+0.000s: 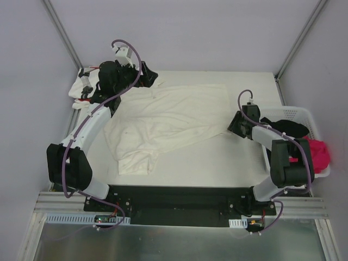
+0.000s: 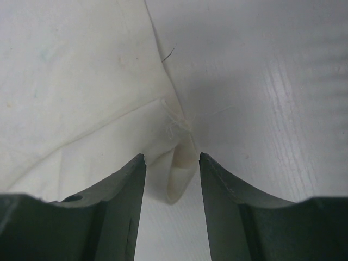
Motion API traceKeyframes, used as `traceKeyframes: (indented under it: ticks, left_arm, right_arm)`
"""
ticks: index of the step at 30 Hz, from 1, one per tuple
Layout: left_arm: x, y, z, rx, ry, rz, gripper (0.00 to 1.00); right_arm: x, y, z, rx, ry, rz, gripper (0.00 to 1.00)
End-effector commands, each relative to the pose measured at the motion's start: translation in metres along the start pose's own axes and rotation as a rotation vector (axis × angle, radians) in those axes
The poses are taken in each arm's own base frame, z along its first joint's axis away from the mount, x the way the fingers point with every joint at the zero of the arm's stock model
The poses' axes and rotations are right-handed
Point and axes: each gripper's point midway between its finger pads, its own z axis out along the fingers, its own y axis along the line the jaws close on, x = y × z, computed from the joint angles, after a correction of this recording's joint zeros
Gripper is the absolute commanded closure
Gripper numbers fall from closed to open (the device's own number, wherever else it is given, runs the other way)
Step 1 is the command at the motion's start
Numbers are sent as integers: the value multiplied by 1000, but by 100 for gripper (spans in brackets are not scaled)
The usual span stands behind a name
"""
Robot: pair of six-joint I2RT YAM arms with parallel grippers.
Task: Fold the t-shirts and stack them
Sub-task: Flatten out the tshirt
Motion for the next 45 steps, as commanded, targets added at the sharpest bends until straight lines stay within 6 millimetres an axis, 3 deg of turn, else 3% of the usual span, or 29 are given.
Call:
traceKeyframes:
  ticks: [1, 7, 16, 28, 36, 40, 45]
  left_arm:
    - [27, 27, 0, -91, 82, 38, 1]
    - [30, 28, 3, -88, 89, 40, 1]
    - [32, 30, 5, -90, 97, 37, 1]
    - [37, 29, 10, -80, 109, 29, 1]
    - [50, 24, 13, -71, 135, 34, 1]
    - [60, 18, 10, -84, 148, 30, 1]
    - [86, 19, -3, -177, 181, 1, 1]
  right_arm:
    - [-28, 8, 8, -11, -76, 15, 53]
    - [-29, 3, 19, 1, -69, 31, 53]
    - [-37, 11, 28, -26, -73, 47, 55]
    - [-38, 12, 32, -20, -73, 52, 64]
    - [-39, 11, 34, -13, -68, 54, 79]
    - [-38, 12, 33, -15, -65, 47, 98]
    - [-47, 18, 21, -45, -92, 47, 99]
